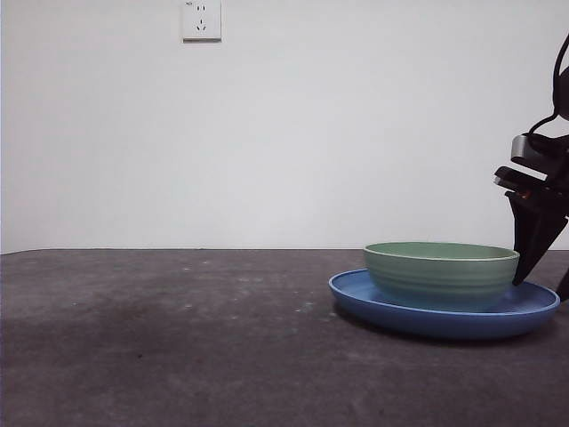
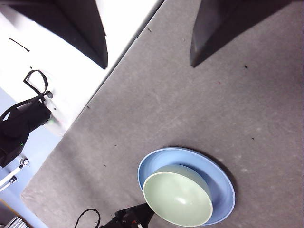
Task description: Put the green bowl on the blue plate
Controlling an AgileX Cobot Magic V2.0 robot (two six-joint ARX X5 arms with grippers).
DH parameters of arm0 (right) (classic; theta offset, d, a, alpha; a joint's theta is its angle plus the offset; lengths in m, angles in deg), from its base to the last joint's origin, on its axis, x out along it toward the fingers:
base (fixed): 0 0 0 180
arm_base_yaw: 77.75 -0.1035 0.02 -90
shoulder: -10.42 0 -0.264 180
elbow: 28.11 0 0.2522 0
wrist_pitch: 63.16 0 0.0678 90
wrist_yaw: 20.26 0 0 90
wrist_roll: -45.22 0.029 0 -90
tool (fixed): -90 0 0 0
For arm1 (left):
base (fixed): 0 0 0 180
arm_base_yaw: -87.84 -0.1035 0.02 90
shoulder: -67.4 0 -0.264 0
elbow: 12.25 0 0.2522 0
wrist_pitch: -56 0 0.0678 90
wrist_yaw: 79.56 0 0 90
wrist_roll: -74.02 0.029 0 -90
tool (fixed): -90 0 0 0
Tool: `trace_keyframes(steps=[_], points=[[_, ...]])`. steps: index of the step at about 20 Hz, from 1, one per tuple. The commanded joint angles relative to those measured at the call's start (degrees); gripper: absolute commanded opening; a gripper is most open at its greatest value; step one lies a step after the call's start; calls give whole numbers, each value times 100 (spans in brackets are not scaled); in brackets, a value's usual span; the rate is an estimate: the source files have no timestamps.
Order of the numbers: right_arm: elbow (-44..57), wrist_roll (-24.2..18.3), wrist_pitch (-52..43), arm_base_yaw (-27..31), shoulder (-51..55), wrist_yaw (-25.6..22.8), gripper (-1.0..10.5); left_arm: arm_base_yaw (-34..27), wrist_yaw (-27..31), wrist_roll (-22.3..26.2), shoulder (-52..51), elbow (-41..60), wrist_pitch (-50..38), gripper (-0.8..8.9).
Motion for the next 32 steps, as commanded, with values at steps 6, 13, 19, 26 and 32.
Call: trace_keyframes(steps=[6,13,19,26,32], points=[[-98,20,-195,-61,-267,-2,49,20,-28,52,35,-52,-20,280],[-98,33,-219,-50,-267,-28,13,22,-28,50,35,-52,-11,280],[-101,223,-286,-50,-166,319,13,22,-28,50,35,-52,0,280],[-101,643,-417,-79,393,809,13,22,-28,52,35,-50,-4,280],[-111,1139,-723,-599,564,929,13,22,-28,55,35,-50,-11,280]])
